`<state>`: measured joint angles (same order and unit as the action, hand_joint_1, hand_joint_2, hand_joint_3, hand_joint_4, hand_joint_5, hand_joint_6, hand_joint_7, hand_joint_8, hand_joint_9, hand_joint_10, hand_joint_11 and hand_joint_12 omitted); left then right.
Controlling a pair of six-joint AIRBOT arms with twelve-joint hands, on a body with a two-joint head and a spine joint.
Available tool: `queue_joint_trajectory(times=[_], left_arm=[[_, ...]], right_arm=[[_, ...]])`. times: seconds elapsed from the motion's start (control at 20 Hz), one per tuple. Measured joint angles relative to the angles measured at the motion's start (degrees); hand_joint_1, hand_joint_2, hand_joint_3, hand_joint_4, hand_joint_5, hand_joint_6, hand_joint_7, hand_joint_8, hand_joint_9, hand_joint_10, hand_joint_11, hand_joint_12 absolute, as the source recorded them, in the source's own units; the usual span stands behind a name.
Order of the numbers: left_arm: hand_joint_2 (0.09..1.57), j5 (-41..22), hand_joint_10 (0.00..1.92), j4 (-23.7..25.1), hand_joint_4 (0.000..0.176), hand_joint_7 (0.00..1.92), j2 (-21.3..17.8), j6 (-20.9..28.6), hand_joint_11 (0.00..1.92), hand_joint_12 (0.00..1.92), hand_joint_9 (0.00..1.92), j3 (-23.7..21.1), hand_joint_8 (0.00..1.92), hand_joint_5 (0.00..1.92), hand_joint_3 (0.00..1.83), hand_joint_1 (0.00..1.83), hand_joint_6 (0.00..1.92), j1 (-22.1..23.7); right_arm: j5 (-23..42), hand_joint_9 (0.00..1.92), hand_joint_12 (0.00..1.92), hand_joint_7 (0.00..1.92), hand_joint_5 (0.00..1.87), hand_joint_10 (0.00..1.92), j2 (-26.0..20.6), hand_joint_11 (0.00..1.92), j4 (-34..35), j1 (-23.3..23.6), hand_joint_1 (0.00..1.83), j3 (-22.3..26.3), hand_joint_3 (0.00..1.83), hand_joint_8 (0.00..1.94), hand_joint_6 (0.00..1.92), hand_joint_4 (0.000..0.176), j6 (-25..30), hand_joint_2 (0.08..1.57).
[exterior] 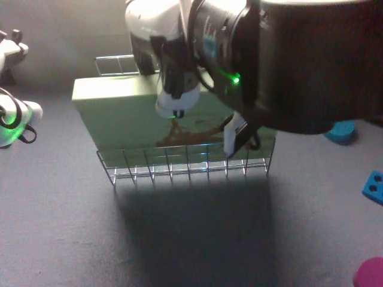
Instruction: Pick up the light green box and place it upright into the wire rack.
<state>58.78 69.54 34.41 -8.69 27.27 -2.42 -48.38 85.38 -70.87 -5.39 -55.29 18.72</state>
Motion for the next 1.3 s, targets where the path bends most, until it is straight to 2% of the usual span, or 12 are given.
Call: queue_joint_trajectory(times=[0.3,0.4,0.5,0.6,0.65,0.7,0.75,0.8,0.95,1.0,1.15,1.3], left_arm=[[1.42,-0.48,0.0,1.42,0.0,0.09,0.42,3.15,0.0,0.34,0.03,0.13,0.0,0.1,0.0,0.07,0.0,-2.14],[1.42,-1.22,0.0,1.42,0.0,0.09,0.55,4.04,0.0,0.35,0.03,0.61,0.0,0.1,0.0,0.07,0.0,-2.71],[1.42,-1.29,0.0,1.6,0.0,0.1,1.25,4.0,0.0,0.41,0.04,1.14,0.0,0.1,0.0,0.07,0.0,-2.82],[1.41,-1.7,0.0,1.6,0.0,0.1,1.92,4.04,0.0,0.42,0.04,1.53,0.0,0.1,0.0,0.07,0.0,-2.89],[1.41,-1.66,0.0,1.55,0.0,0.1,2.6,4.07,0.0,0.42,0.04,1.68,0.0,0.1,0.0,0.07,0.0,-2.91],[1.41,-1.86,0.0,1.57,0.0,0.1,3.26,4.42,0.0,0.42,0.04,2.03,0.0,0.1,0.0,0.07,0.0,-3.08],[1.41,-1.86,0.0,1.6,0.0,0.1,3.78,4.48,0.0,0.44,0.04,2.19,0.0,0.1,0.0,0.05,0.0,-3.3],[1.41,-2.08,0.0,1.46,0.0,0.11,4.74,5.11,0.0,0.44,0.04,2.25,0.0,0.1,0.0,0.05,0.0,-3.61],[1.42,-2.05,0.0,1.66,0.0,0.11,5.18,5.42,0.0,0.44,0.04,2.67,0.0,0.1,0.0,0.07,0.0,-3.72],[1.41,-1.99,0.0,1.66,0.0,0.1,5.49,5.49,0.0,0.44,0.04,2.95,0.0,0.1,0.0,0.07,0.0,-3.93],[1.42,-1.7,0.0,1.99,0.0,0.09,6.47,6.1,0.0,0.39,0.04,2.95,0.0,0.1,0.0,0.07,0.0,-4.44],[1.42,-1.4,0.0,2.03,0.0,0.08,8.17,6.82,0.0,0.38,0.04,2.95,0.0,0.1,0.0,0.06,0.0,-4.68]], right_arm=[[0.96,1.06,1.64,1.23,0.95,1.02,0.83,0.78,-0.31,-1.95,1.26,-0.48,0.0,0.66,1.02,0.0,0.42,1.07],[0.98,1.0,1.65,1.16,0.89,1.02,1.25,0.75,-0.72,-2.54,1.24,-1.11,0.0,0.78,1.11,0.0,0.57,1.1],[1.31,0.92,1.69,1.08,0.81,1.01,1.55,0.63,-0.39,-3.1,1.23,-2.34,0.0,0.9,1.21,0.0,0.81,1.13],[1.7,0.83,1.68,0.97,0.73,0.9,1.53,0.52,-0.33,-3.13,1.2,-3.21,0.01,1.02,1.36,0.0,1.27,1.18],[1.73,0.75,1.65,0.81,0.61,0.81,1.53,0.39,-0.33,-3.13,1.17,-3.43,0.0,0.67,0.91,0.0,1.44,1.13],[1.79,0.7,1.62,0.8,0.58,0.74,1.51,0.32,-0.26,-3.13,1.17,-3.54,0.0,0.42,0.68,0.0,1.51,1.11],[1.75,0.65,1.62,0.79,0.56,0.7,1.53,0.26,-0.33,-3.15,1.15,-3.56,0.0,0.28,0.57,0.0,1.57,1.1],[2.25,0.63,1.61,0.81,0.55,0.69,1.55,0.24,-0.7,-3.15,1.14,-3.56,0.0,0.19,0.51,0.0,1.64,1.1],[2.36,0.57,1.58,0.76,0.5,0.67,1.6,0.17,-0.7,-3.15,1.12,-3.56,0.0,0.14,0.47,0.0,1.62,1.09],[2.38,0.44,1.52,0.67,0.43,0.59,1.62,0.01,-0.7,-3.15,1.12,-3.54,0.0,0.05,0.39,0.0,1.62,1.05],[2.56,0.41,1.46,0.64,0.42,0.53,1.22,0.0,-0.74,-3.13,1.12,-3.32,0.0,0.01,0.33,0.0,0.81,1.02],[2.97,0.41,1.45,0.63,0.4,0.49,-2.01,0.0,-0.02,-1.99,1.11,-0.17,0.0,0.0,0.28,0.0,0.59,1.01]])
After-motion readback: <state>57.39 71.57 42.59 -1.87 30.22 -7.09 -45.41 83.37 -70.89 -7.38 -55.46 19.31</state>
